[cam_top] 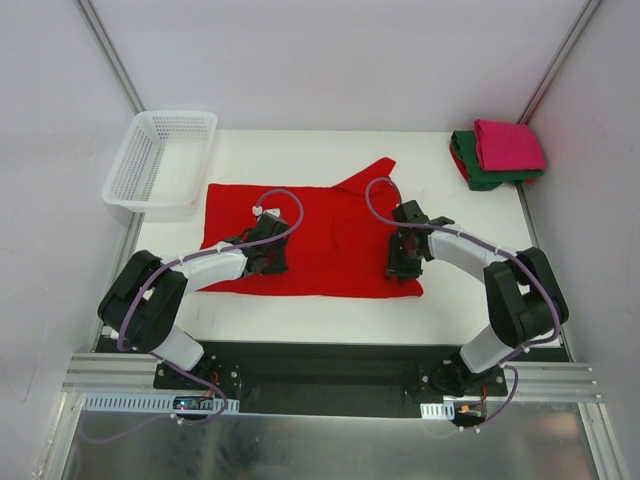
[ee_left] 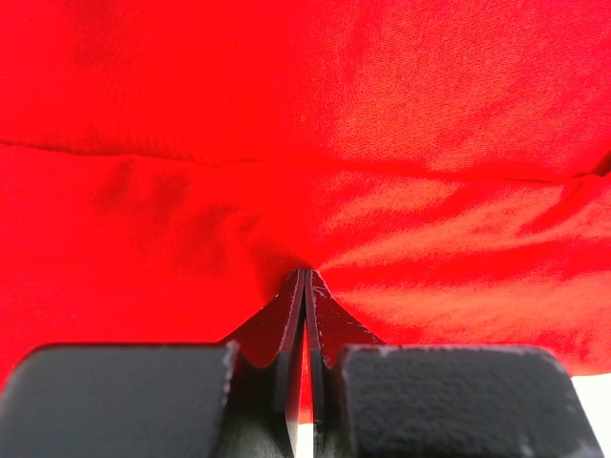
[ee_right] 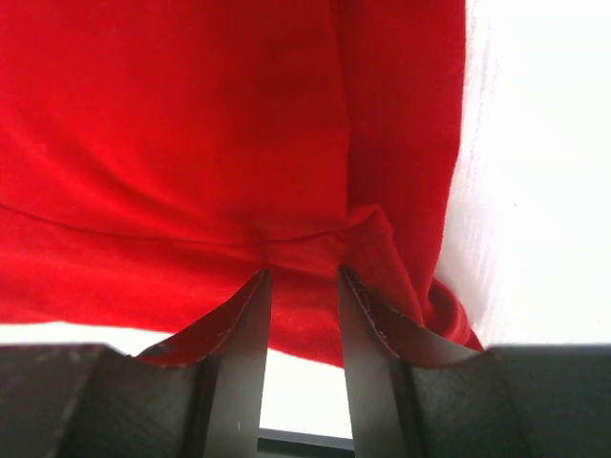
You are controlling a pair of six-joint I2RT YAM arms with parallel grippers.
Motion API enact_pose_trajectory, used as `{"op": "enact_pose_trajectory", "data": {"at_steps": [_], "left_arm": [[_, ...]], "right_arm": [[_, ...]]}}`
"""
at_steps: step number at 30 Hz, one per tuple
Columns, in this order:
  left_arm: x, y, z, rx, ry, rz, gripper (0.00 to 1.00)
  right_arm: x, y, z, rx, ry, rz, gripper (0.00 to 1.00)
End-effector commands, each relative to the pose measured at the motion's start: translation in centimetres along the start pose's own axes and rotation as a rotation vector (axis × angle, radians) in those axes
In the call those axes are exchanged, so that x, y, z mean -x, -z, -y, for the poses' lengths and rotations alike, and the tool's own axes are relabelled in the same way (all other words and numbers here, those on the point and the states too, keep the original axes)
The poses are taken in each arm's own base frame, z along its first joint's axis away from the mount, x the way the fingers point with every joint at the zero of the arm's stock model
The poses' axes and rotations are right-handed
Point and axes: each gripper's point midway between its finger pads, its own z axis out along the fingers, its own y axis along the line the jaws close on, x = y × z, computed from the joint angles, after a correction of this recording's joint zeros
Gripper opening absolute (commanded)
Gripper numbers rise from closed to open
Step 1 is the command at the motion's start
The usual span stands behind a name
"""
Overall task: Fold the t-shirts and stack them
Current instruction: Fold the flattened tshirt in 1/3 of the way
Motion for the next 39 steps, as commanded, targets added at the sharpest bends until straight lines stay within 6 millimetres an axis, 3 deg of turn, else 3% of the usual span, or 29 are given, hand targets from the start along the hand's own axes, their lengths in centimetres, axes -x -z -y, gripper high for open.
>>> {"op": "enact_pose_trajectory", "data": {"at_steps": [1, 18, 27, 32, 39], "left_arm": [[-2.4, 0.4, -2.2, 0.065, -0.021, -0.078, 0.00], [-2.5, 0.5, -2.4, 0.066, -0.017, -0.080, 0.00], [-2.9, 1.0, -2.3, 0.049, -0.009, -0.078, 0.00], [-2.6, 2.0, -2.1, 0.022, 0.007, -0.051, 0.00], [1.7, 5.7, 0.5, -0.098, 0.000, 0.098, 0.00]], "right_arm": [[0.9, 0.2, 0.7, -0.092, 0.002, 0.018, 0.37], [-2.9, 0.0, 4.3, -0.271, 0.034, -0.066, 0.37], [-2.6, 0.2, 4.9, -0.307, 0.040, -0.063, 0.37], [-1.7, 1.2, 4.1, -0.275, 0.050, -0.014, 0.37], [1.3, 4.7, 0.5, -0.127, 0.078, 0.137, 0.37]]}}
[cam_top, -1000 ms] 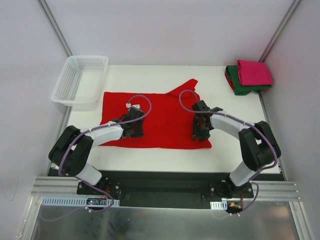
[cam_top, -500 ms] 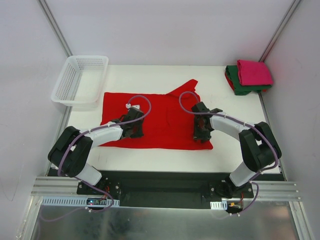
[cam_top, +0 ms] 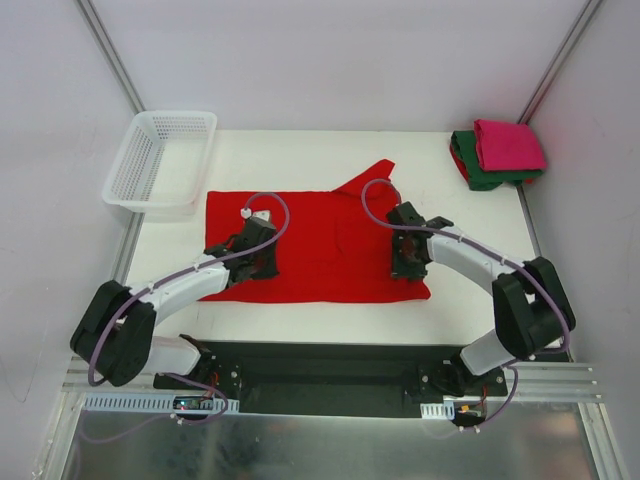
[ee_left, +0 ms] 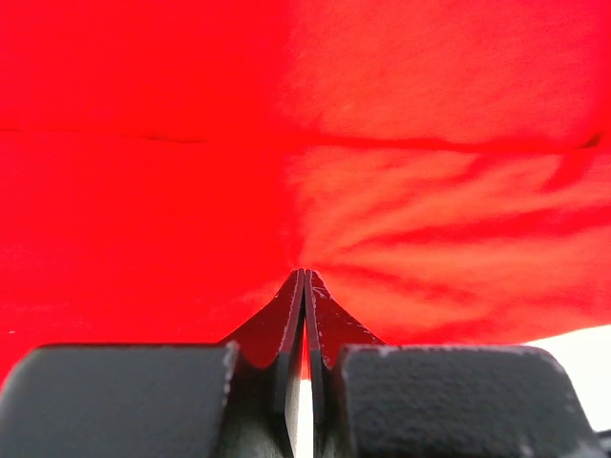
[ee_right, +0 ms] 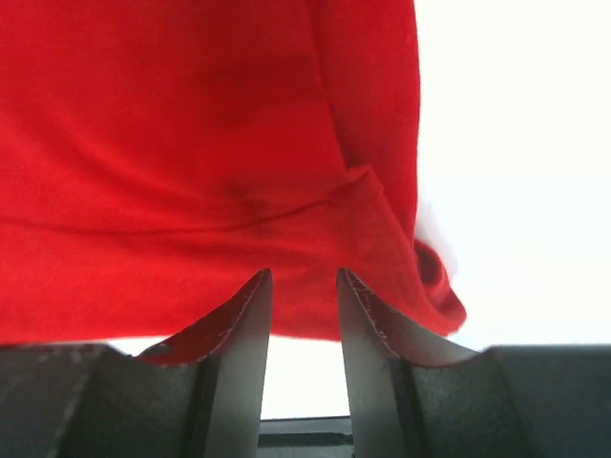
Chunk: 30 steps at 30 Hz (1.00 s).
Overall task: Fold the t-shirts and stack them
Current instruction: Fold the flattened tshirt in 1/3 of the way
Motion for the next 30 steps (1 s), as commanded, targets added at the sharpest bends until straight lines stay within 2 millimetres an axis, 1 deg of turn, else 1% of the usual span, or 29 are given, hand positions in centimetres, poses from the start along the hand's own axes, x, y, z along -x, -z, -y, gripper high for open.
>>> {"op": "enact_pose_trajectory", "data": {"at_steps": [1, 2, 3, 5, 8, 11, 13, 14, 15, 16, 17, 22, 24, 26, 28, 30], "left_arm": [[3.3, 2.9, 1.7, -0.073, -0.009, 0.098, 0.00], [3.7, 3.2, 1.8, -0.078, -0.010, 0.105, 0.00], [3.9, 3.5, 2.1, -0.088, -0.012, 0.114, 0.00], [4.1, 3.7, 2.2, -0.090, -0.014, 0.116, 0.00], [3.4, 3.2, 1.7, -0.072, -0.008, 0.095, 0.00], [2.4, 2.6, 1.3, -0.059, 0.006, 0.064, 0.00], [1.9, 2.1, 0.9, -0.039, 0.010, 0.050, 0.00], [1.8, 2.0, 0.8, -0.034, 0.011, 0.045, 0.00], [1.7, 1.9, 0.8, -0.034, 0.010, 0.044, 0.00], [1.6, 1.8, 0.6, -0.029, 0.012, 0.041, 0.00], [1.6, 1.8, 0.6, -0.029, 0.011, 0.045, 0.00], [1.7, 1.9, 0.6, -0.024, 0.012, 0.048, 0.00], [1.9, 2.0, 0.7, -0.027, 0.012, 0.053, 0.00], [1.9, 2.1, 0.7, -0.029, 0.020, 0.058, 0.00], [1.8, 2.1, 0.5, -0.026, 0.028, 0.060, 0.00], [1.8, 2.2, 0.5, -0.027, 0.029, 0.061, 0.00]], "right_arm": [[2.3, 3.9, -1.3, 0.078, 0.012, 0.115, 0.37], [2.5, 4.3, -1.6, 0.097, 0.014, 0.129, 0.37], [3.2, 5.0, -2.1, 0.128, 0.007, 0.160, 0.37], [3.6, 5.5, -2.7, 0.159, 0.008, 0.181, 0.38], [4.8, 5.6, -3.4, 0.169, 0.028, 0.202, 0.38], [5.5, 4.6, -4.0, 0.159, 0.054, 0.183, 0.38], [6.3, 4.2, -4.8, 0.183, 0.064, 0.195, 0.38], [6.6, 3.5, -5.2, 0.183, 0.074, 0.185, 0.38], [7.1, 3.4, -5.7, 0.196, 0.075, 0.197, 0.38], [7.3, 3.1, -6.2, 0.205, 0.079, 0.188, 0.37], [8.1, 2.9, -6.8, 0.213, 0.085, 0.191, 0.38], [9.9, 1.9, -8.5, 0.239, 0.105, 0.194, 0.37], [10.1, 1.1, -8.8, 0.233, 0.114, 0.179, 0.37], [9.8, 0.4, -9.0, 0.230, 0.116, 0.160, 0.37], [9.0, -0.6, -8.7, 0.218, 0.112, 0.127, 0.37], [8.4, -1.1, -8.6, 0.218, 0.108, 0.113, 0.37]]}}
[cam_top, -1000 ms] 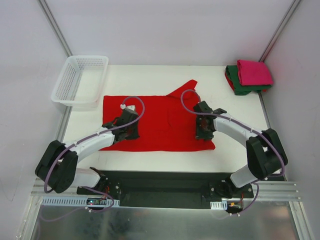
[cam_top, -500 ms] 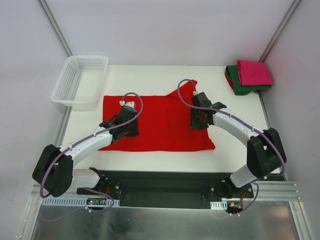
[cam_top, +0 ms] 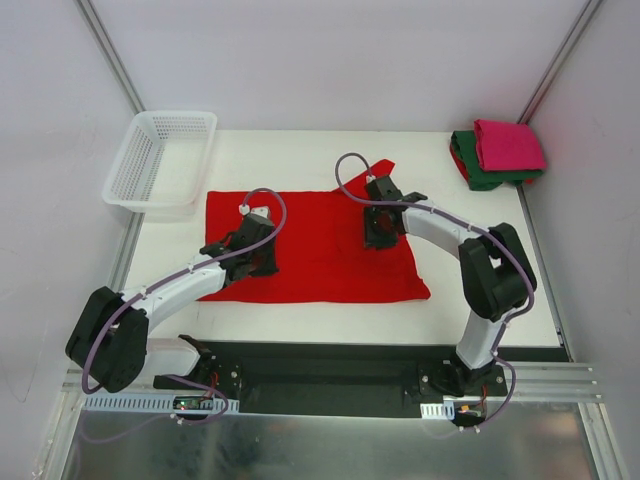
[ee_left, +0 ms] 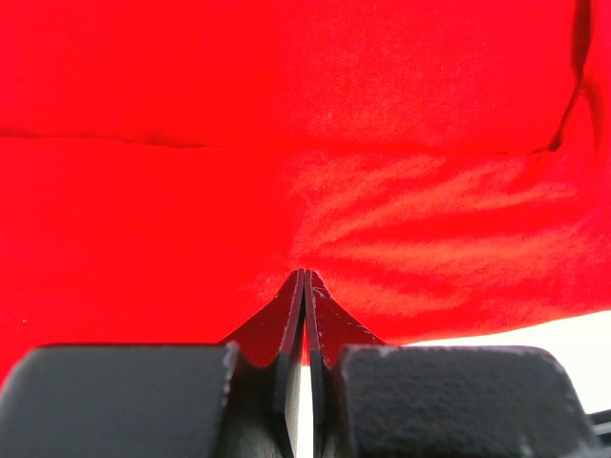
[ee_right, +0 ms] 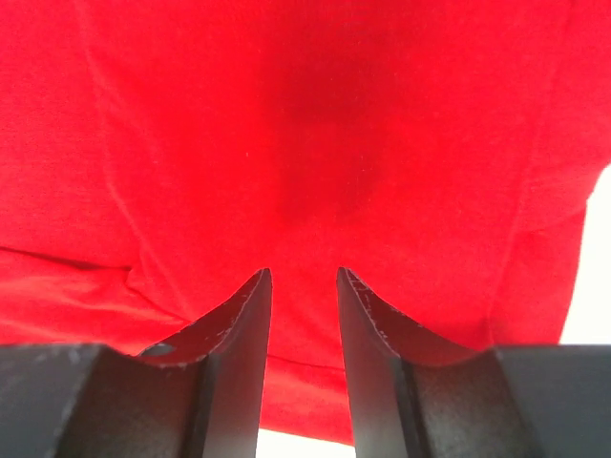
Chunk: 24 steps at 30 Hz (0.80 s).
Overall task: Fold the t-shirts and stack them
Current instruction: Fold the flattened tshirt in 1/3 of the way
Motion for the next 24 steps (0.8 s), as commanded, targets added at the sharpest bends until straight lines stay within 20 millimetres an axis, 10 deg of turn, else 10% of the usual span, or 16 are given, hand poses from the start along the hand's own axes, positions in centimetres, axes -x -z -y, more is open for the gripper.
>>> {"op": "enact_pose_trajectory", "data": {"at_steps": [1, 24], "left_arm": [[0.1, 0.3, -0.3, 0.006, 0.023, 0.013, 0.00], [1.9, 1.6, 0.5, -0.025, 0.023, 0.072, 0.00]], "right_arm": [[-1.4, -0.8, 0.0, 0.011, 0.003, -0.038, 0.37], [-6.7, 0.3, 3.5, -0.091, -0.023, -0.104, 0.37]]}}
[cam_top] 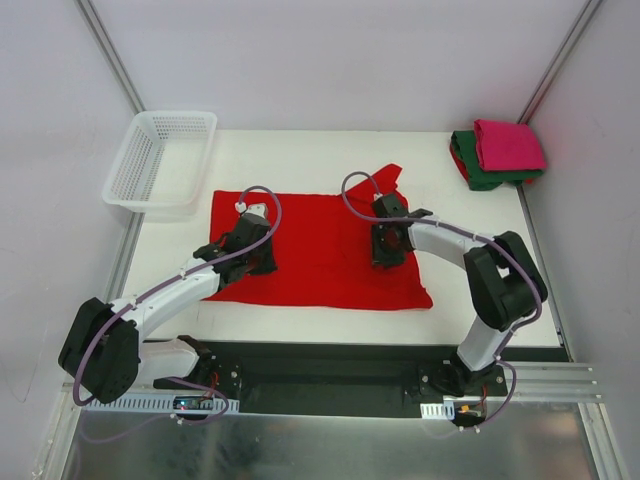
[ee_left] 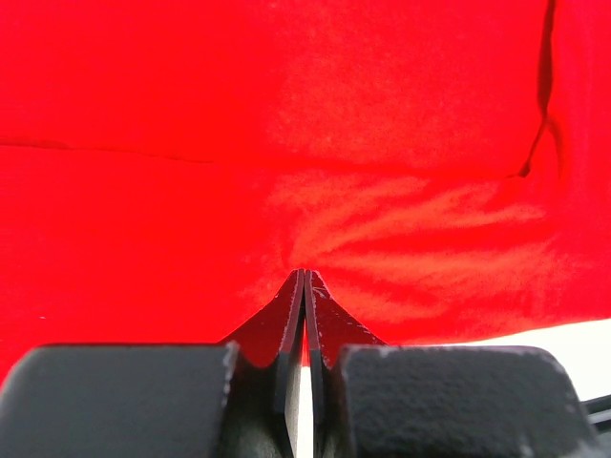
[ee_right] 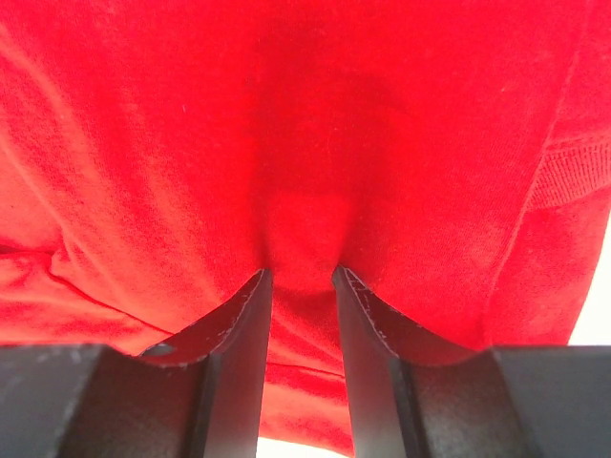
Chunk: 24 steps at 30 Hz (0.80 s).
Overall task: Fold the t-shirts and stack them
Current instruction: Fold the flattened tshirt in 1/3 of the way
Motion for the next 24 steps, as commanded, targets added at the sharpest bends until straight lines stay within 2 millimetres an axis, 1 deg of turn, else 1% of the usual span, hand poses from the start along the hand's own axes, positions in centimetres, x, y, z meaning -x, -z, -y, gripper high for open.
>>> {"op": "enact_pose_trajectory", "data": {"at_steps": [1, 11, 14, 18, 21, 22, 24], "left_arm": [[1.0, 0.2, 0.0, 0.008, 0.013, 0.025, 0.00], [0.8, 0.3, -0.2, 0.011, 0.014, 0.025, 0.00], [0.8, 0.4, -0.2, 0.010, 0.016, 0.028, 0.00], [1.0, 0.5, -0.1, 0.005, 0.016, 0.034, 0.00], [1.0, 0.4, -0.2, 0.012, 0.014, 0.033, 0.00], [0.8, 0.3, -0.2, 0.013, 0.013, 0.028, 0.00], [0.7, 0.1, -0.3, 0.018, 0.015, 0.020, 0.00]], "right_arm": [[-2.0, 1.1, 1.6, -0.056, -0.006, -0.034, 0.37], [-3.2, 1.9, 2.8, -0.091, -0.005, -0.037, 0.37], [-2.8, 2.5, 3.0, -0.100, -0.004, -0.021, 0.37], [-1.3, 4.0, 2.8, -0.105, -0.003, 0.033, 0.37], [0.0, 5.0, 2.3, -0.088, -0.009, 0.069, 0.37], [0.7, 5.5, 2.0, -0.078, -0.011, 0.087, 0.37], [1.3, 5.9, 1.4, -0.057, -0.011, 0.099, 0.37]]}}
